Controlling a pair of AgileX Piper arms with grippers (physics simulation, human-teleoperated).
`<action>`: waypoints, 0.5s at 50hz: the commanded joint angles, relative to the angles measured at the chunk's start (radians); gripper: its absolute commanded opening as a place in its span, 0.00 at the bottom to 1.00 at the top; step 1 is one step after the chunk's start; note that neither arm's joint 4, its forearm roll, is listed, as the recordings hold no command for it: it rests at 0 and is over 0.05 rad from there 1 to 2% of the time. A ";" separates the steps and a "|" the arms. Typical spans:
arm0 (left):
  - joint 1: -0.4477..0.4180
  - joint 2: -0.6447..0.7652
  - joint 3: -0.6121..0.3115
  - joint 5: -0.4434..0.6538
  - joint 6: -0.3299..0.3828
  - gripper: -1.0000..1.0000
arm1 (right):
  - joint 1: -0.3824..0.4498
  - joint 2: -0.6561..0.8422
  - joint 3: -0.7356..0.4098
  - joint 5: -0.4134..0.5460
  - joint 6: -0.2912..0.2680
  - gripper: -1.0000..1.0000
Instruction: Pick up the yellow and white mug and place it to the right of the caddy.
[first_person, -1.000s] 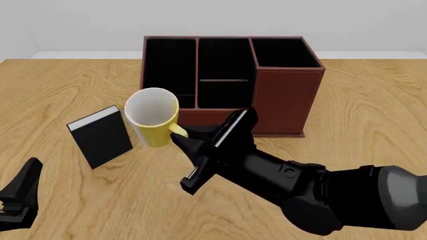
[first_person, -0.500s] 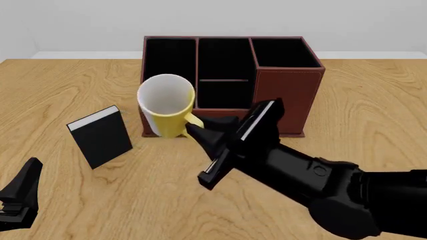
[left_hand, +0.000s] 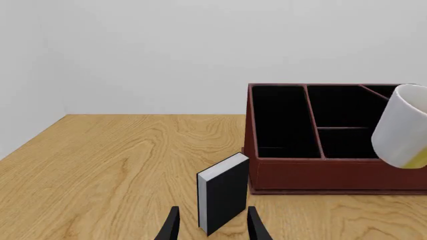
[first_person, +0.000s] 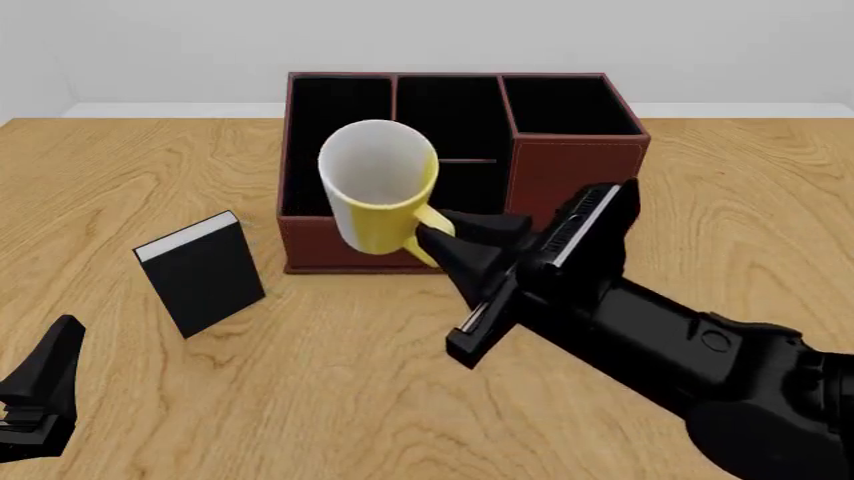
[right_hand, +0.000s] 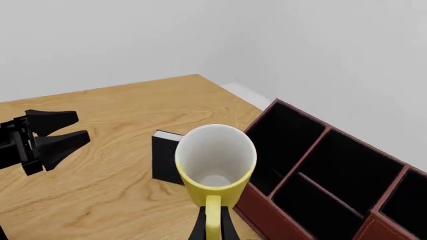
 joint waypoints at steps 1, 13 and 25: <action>0.000 0.000 0.000 0.000 0.000 1.00 | -0.023 -0.063 0.015 0.024 0.003 0.00; 0.000 0.000 0.000 0.000 0.000 1.00 | -0.050 -0.123 0.039 0.051 0.000 0.00; 0.000 0.000 0.000 0.000 0.000 1.00 | -0.092 -0.193 0.060 0.094 -0.013 0.00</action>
